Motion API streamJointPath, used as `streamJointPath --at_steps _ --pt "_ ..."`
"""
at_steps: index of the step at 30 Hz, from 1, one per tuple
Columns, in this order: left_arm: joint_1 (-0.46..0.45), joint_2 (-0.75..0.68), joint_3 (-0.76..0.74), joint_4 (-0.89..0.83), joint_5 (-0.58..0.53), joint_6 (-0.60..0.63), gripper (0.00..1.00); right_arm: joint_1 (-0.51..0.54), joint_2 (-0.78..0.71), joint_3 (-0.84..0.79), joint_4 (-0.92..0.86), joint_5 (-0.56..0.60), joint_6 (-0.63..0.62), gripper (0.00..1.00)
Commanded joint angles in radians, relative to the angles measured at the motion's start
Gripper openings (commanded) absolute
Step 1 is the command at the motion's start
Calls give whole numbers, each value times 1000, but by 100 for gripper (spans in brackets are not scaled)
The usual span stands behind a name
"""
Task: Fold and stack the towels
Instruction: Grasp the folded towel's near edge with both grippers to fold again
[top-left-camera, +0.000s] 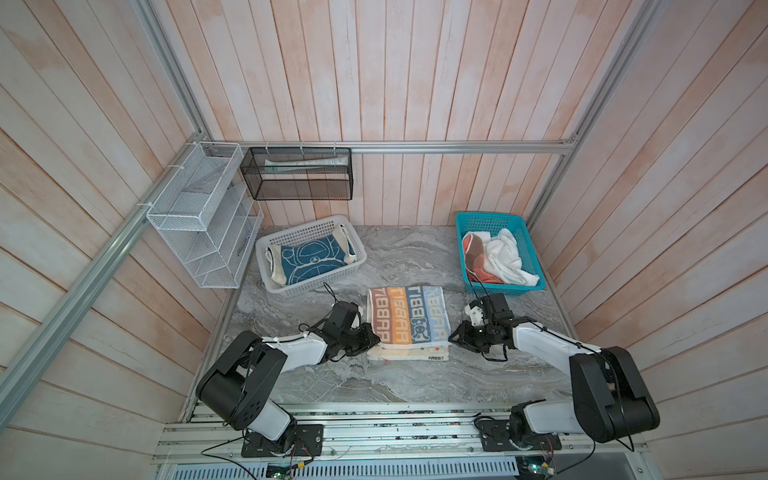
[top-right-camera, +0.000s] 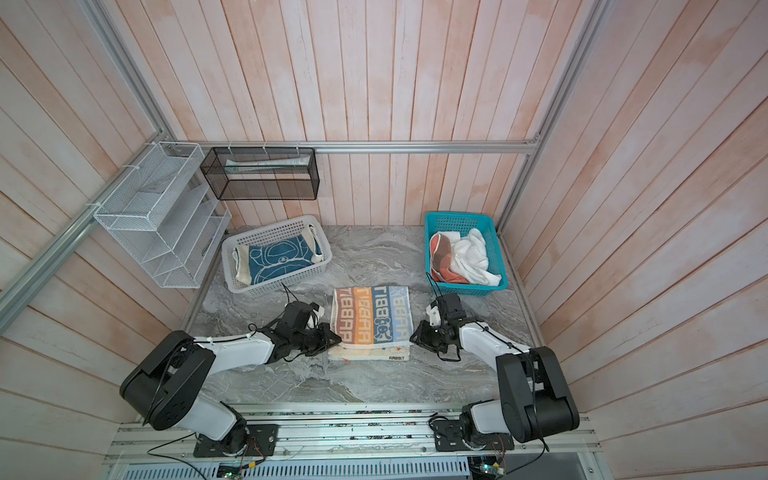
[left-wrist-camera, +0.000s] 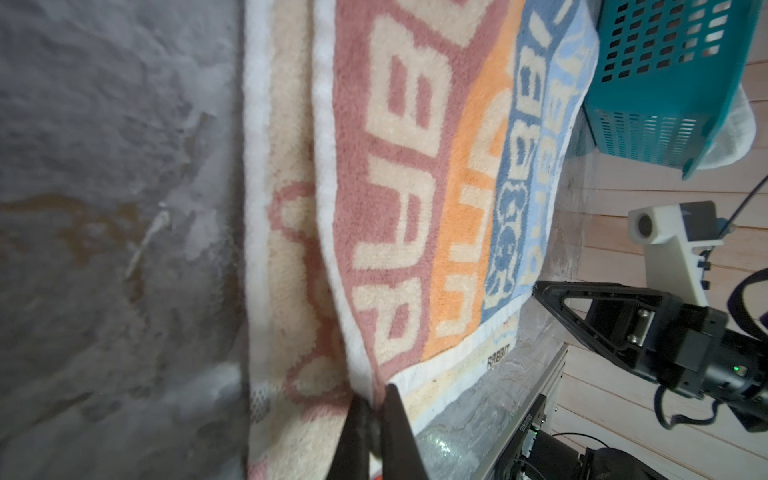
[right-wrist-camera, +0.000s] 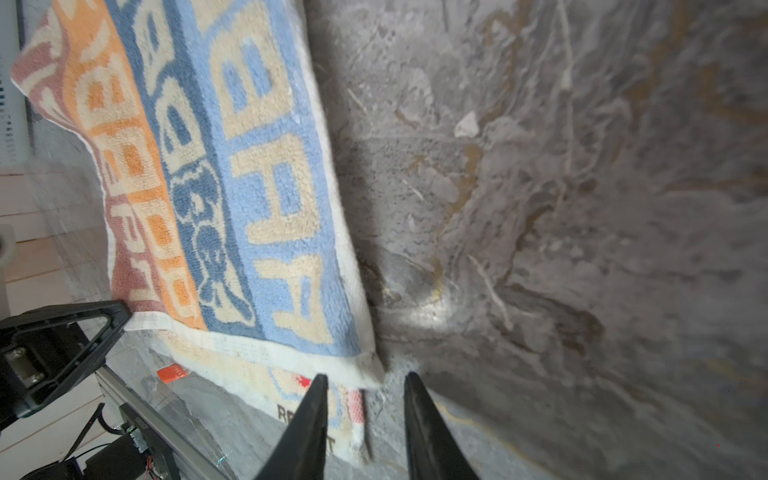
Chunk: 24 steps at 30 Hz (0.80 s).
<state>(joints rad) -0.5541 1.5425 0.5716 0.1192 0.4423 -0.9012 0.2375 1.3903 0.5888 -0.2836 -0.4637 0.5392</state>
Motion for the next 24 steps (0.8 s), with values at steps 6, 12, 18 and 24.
streamJointPath --at_steps 6,12,18,24 --pt "5 -46 37 -40 19 28 0 5 67 10 54 -53 0 20" --pt "7 -79 65 -85 18 46 0 8 28 63 8 -46 -18 0" --pt "15 -124 102 -138 6 67 0 8 -22 132 -66 -23 -39 0" --pt "42 -214 161 -249 -10 103 0 26 -112 192 -164 -11 -35 0"
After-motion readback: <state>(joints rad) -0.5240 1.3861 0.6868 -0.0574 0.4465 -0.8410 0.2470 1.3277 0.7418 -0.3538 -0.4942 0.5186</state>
